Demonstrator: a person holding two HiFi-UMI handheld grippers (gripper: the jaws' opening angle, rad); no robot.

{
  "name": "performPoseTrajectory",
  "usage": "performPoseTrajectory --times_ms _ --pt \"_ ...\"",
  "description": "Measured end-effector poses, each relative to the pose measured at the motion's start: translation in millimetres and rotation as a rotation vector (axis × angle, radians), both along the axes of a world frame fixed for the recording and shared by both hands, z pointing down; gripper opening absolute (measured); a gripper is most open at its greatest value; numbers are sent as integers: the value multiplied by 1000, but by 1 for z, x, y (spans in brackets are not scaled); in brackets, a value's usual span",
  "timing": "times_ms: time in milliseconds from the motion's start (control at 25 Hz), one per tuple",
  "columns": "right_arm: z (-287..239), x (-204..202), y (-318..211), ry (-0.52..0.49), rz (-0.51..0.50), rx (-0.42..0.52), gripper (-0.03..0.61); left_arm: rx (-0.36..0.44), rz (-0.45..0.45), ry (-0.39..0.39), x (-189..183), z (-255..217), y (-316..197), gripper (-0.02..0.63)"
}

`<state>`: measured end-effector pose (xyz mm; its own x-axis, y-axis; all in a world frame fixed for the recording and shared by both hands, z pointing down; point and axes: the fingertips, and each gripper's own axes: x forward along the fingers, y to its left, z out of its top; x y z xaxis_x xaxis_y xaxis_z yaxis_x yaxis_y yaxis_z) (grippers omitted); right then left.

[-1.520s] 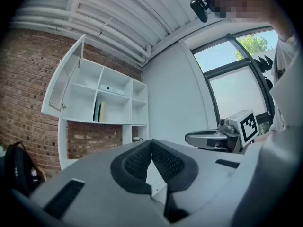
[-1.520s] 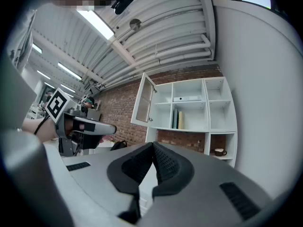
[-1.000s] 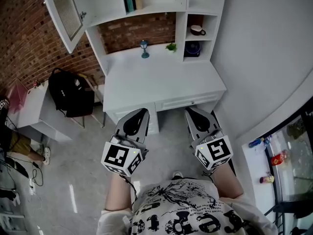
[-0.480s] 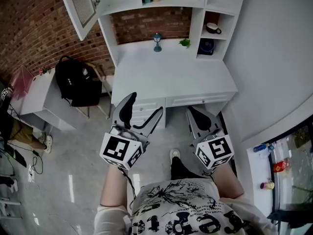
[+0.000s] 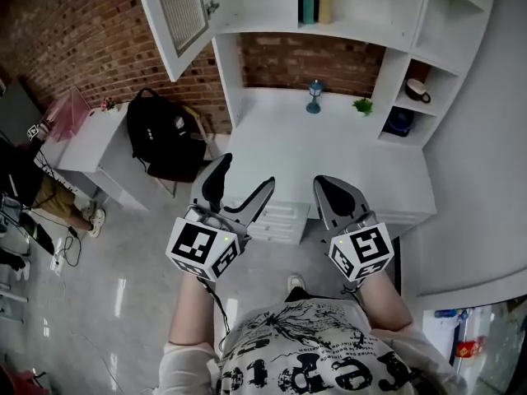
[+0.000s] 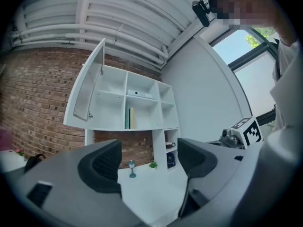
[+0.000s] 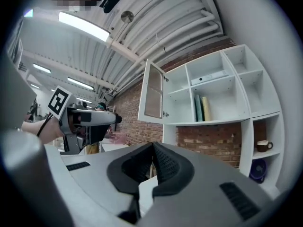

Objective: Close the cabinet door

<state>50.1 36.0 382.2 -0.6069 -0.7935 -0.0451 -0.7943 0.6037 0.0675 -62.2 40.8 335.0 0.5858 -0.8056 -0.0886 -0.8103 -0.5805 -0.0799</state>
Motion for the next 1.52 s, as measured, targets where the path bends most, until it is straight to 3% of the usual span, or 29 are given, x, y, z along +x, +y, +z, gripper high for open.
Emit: performPoseTrajectory --times_ms 400,640,880,1080,1280,1520 --pt "-11 -46 -155 79 -178 68 15 21 -170 15 -34 -6 -140 357" --pt "-23 -100 -204 77 -258 87 15 50 -237 12 -84 -16 -172 357" --pt "-49 -179 -226 54 -304 136 15 122 -266 -14 -160 -46 -186 357" --pt "-87 -253 -242 43 -267 212 15 179 -220 -44 -230 -87 -204 357" --pt "-106 -300 -258 9 -174 206 15 231 -108 -75 -278 -126 -218 357" --pt "-119 -341 -269 14 -80 221 15 315 65 56 -331 -195 -235 357"
